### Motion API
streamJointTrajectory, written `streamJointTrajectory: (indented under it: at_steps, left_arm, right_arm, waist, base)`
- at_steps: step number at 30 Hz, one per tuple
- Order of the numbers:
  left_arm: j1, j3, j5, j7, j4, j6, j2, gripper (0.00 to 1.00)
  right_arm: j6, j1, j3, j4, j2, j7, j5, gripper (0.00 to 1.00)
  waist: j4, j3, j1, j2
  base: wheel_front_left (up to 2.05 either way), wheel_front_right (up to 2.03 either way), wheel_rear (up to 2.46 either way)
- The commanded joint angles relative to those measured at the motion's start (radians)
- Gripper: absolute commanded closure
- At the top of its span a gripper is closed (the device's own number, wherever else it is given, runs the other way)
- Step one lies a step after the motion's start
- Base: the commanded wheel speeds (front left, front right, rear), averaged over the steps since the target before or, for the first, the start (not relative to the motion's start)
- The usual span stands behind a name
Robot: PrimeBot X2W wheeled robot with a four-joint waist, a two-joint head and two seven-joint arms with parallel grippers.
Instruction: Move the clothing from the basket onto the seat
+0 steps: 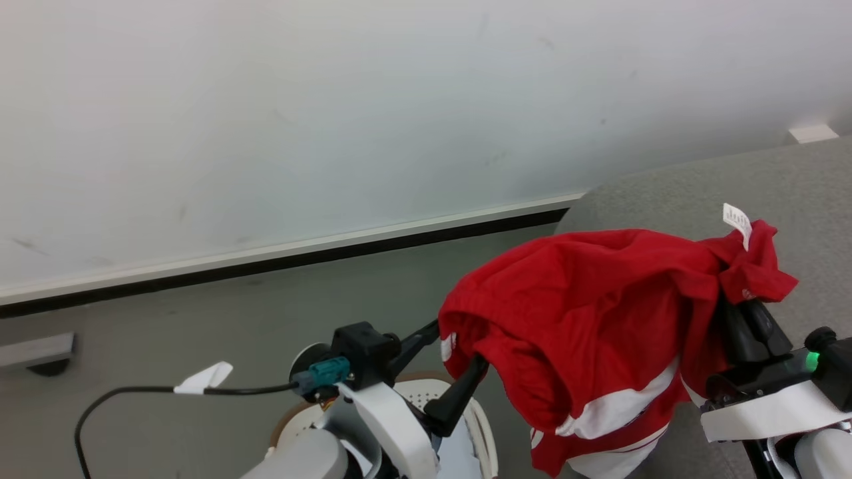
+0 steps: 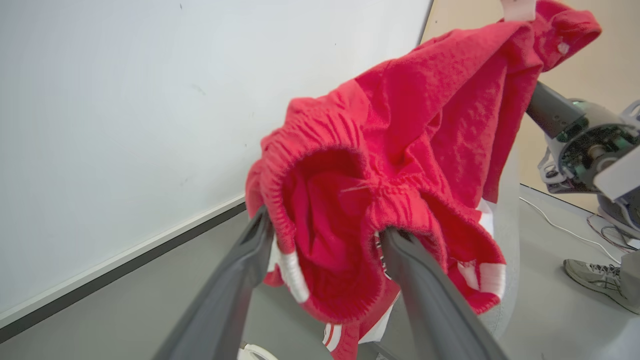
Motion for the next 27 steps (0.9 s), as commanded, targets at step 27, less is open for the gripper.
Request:
streamJointTrajectory:
  at_steps: [27]
  left_arm:
    - [-0.018,-0.041,0.042,0.007,-0.064,0.016,0.014,0.00]
  right_arm:
    - [-0.002,0.012,-0.144,-0.210,0.039,0.117,0.031,1.00]
  waist:
    - [-0.173,0.079,0.0001,0.0000]
  base:
    - [0.00,0.00,0.00]
